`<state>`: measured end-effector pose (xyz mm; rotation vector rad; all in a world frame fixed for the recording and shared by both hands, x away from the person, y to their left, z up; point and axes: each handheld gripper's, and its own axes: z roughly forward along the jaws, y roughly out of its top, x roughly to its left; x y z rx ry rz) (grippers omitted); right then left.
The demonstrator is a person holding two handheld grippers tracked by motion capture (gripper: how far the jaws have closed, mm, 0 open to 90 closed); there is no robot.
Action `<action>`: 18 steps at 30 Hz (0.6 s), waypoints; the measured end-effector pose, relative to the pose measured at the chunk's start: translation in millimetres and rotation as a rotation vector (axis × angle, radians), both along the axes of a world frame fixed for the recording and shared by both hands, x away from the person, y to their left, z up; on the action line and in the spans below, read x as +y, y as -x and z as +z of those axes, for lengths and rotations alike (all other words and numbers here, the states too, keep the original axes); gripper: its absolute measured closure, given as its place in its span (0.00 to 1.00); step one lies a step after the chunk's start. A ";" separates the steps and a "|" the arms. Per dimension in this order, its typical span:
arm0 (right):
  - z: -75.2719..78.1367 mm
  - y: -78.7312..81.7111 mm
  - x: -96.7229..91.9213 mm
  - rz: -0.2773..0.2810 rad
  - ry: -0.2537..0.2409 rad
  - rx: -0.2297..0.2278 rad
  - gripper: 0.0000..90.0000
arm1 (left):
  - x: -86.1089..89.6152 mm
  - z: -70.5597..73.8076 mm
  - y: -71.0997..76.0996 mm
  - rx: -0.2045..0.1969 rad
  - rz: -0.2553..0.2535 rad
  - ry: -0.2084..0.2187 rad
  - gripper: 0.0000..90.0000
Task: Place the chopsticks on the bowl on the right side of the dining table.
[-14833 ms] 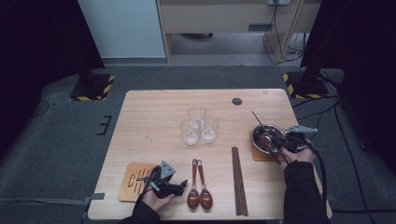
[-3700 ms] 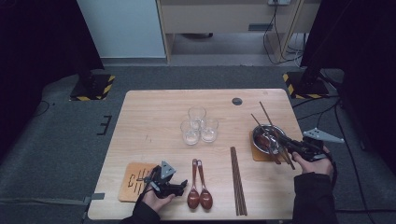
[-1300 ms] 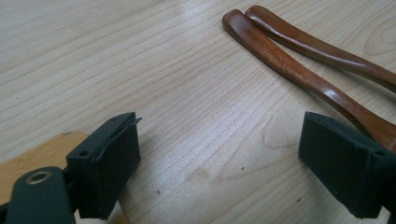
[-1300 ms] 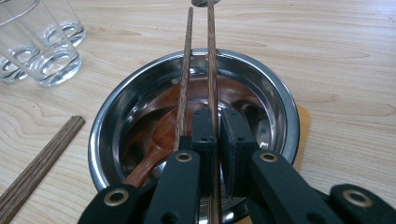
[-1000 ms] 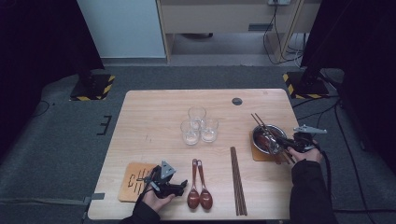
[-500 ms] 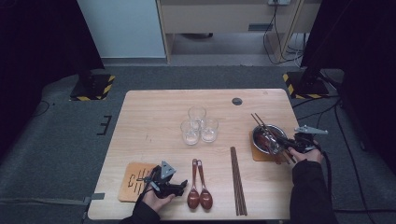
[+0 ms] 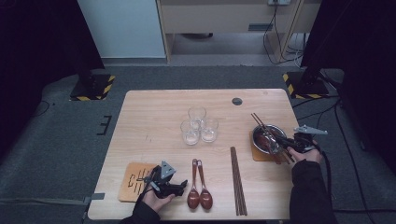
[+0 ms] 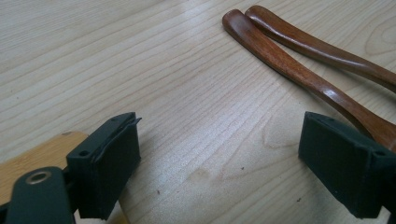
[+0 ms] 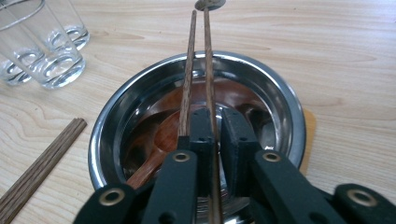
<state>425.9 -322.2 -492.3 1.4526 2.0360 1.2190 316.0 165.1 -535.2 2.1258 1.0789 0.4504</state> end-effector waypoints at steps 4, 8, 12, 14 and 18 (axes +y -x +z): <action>4.2 1.8 -1.7 -0.003 -0.008 -0.020 0.84 | 0.0 0.0 0.0 0.000 0.000 0.000 0.13; 5.7 2.3 -0.2 0.007 -0.009 -0.035 0.76 | 0.0 0.0 0.0 0.000 0.000 0.000 0.13; 4.9 2.0 1.6 0.022 0.008 -0.025 0.71 | 0.0 0.0 0.0 0.000 0.000 0.000 0.13; 3.6 1.9 2.2 0.020 0.012 -0.019 0.69 | 0.0 0.0 0.0 0.000 0.000 0.000 0.13; 1.7 2.6 2.5 0.032 0.025 -0.011 0.69 | 0.0 0.0 0.0 0.000 0.000 0.000 0.13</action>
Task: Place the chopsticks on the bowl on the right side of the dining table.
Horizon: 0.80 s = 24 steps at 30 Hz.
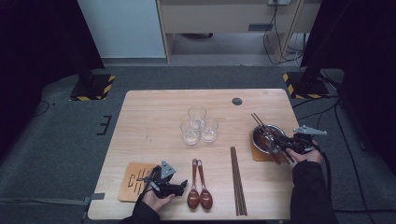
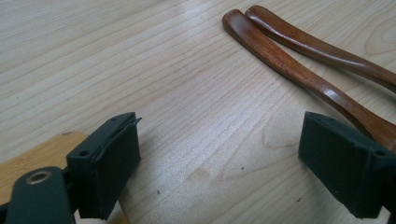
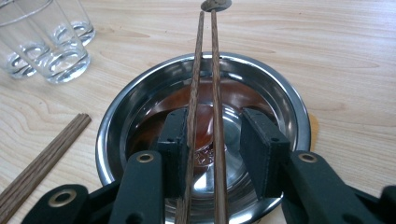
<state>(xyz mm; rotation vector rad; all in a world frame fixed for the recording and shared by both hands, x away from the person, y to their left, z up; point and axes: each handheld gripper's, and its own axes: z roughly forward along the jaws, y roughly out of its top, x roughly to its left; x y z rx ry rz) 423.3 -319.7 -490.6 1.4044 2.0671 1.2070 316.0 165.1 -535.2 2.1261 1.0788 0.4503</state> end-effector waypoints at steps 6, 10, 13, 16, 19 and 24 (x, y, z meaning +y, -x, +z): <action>-1.1 1.7 -0.8 -0.001 -0.013 -0.001 0.69 | 0.0 0.0 0.0 0.000 0.000 0.000 0.13; -1.2 1.8 0.7 0.010 -0.005 -0.002 0.68 | 0.0 0.0 0.0 0.000 0.000 0.000 0.13; -1.2 1.7 2.5 0.013 -0.004 -0.003 0.68 | 0.0 0.0 0.0 0.000 0.000 0.000 0.13; -2.6 1.7 2.4 0.019 0.005 0.002 0.70 | 0.0 0.0 0.0 0.000 0.000 0.000 0.13; -5.0 1.4 1.7 0.029 0.014 0.009 0.74 | 0.0 0.0 0.0 0.000 0.000 0.000 0.13; -6.8 1.8 -0.6 0.030 0.016 0.021 0.81 | 0.0 0.0 0.0 0.000 0.000 0.000 0.13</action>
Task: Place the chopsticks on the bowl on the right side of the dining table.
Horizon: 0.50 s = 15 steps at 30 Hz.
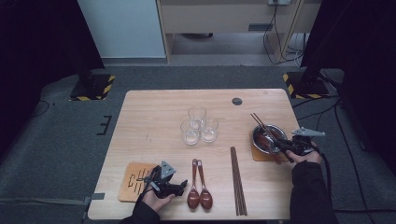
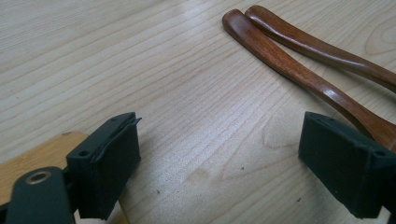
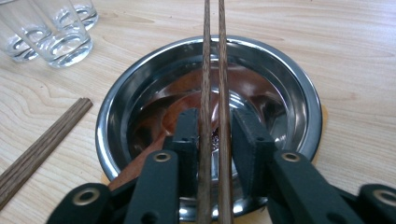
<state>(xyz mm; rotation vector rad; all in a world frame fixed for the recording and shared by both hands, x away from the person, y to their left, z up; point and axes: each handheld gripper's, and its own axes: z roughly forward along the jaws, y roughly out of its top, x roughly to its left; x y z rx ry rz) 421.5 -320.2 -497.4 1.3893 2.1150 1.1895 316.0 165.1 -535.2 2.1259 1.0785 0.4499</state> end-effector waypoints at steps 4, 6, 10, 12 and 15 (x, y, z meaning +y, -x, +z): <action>-1.5 0.4 -2.4 -0.004 -0.003 0.008 0.85 | 0.0 0.0 0.0 0.000 0.000 0.000 0.13; -1.9 0.3 -3.9 -0.006 -0.003 0.002 0.86 | 0.0 0.0 0.0 0.000 0.000 0.000 0.13; -2.0 0.4 -4.8 -0.002 -0.004 -0.002 0.86 | 0.0 0.0 0.0 0.000 0.000 0.000 0.13; -1.8 0.6 -4.4 0.006 -0.003 -0.001 0.86 | 0.0 0.0 0.0 0.000 0.000 0.000 0.13; -1.5 0.5 -3.4 0.028 0.001 -0.003 0.86 | 0.0 0.0 0.0 0.000 0.000 0.000 0.13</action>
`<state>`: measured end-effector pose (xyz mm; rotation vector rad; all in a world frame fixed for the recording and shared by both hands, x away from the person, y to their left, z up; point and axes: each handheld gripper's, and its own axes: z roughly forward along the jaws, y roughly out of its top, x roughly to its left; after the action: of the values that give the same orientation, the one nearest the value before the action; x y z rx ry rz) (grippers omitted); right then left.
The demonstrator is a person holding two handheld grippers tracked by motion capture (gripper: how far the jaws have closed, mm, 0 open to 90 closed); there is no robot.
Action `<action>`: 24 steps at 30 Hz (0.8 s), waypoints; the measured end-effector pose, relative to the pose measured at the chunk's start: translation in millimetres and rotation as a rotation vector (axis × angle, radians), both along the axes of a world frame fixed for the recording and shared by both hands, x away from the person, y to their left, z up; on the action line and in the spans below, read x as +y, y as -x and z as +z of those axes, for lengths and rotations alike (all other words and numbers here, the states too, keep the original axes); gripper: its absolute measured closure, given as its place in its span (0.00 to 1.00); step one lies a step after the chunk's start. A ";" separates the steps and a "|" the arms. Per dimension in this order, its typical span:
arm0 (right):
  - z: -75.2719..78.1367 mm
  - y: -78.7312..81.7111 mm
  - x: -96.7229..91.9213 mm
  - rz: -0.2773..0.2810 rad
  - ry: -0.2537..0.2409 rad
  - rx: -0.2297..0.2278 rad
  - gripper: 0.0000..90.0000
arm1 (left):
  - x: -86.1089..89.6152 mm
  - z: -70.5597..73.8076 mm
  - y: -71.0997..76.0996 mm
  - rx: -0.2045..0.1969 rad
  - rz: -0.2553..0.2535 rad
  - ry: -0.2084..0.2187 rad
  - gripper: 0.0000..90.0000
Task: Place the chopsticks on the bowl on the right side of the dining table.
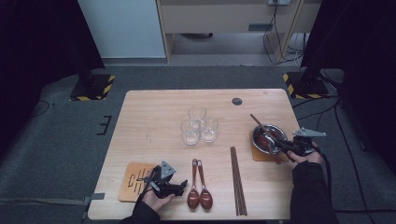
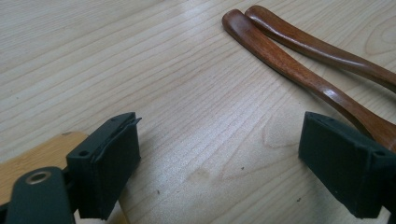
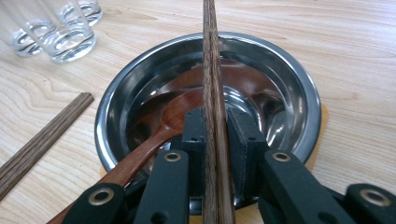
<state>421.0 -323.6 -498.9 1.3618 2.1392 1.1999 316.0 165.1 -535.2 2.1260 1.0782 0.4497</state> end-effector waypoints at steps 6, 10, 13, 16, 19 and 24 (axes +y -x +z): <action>-0.6 -0.2 1.8 0.014 -0.008 -0.002 0.86 | 0.0 0.0 0.0 0.000 0.000 0.000 0.13; 0.0 -0.2 2.0 0.007 0.001 -0.004 0.81 | 0.0 0.0 0.0 0.000 0.000 0.000 0.13; 2.3 0.7 2.4 0.004 0.001 -0.010 0.76 | 0.0 0.0 0.0 0.000 0.000 0.000 0.13; 6.8 3.3 2.6 -0.003 -0.005 -0.028 0.74 | 0.0 0.0 0.0 0.000 0.000 0.000 0.13; 11.7 7.3 1.2 -0.007 -0.006 -0.046 0.75 | 0.0 0.0 0.0 0.000 -0.001 0.000 0.13; 16.9 15.9 -1.2 -0.022 -0.027 -0.063 0.82 | 0.0 0.0 0.0 0.000 -0.001 0.000 0.13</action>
<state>405.1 -324.9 -482.0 1.3365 2.0669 1.2509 316.0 165.2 -535.2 2.1260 1.0774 0.4497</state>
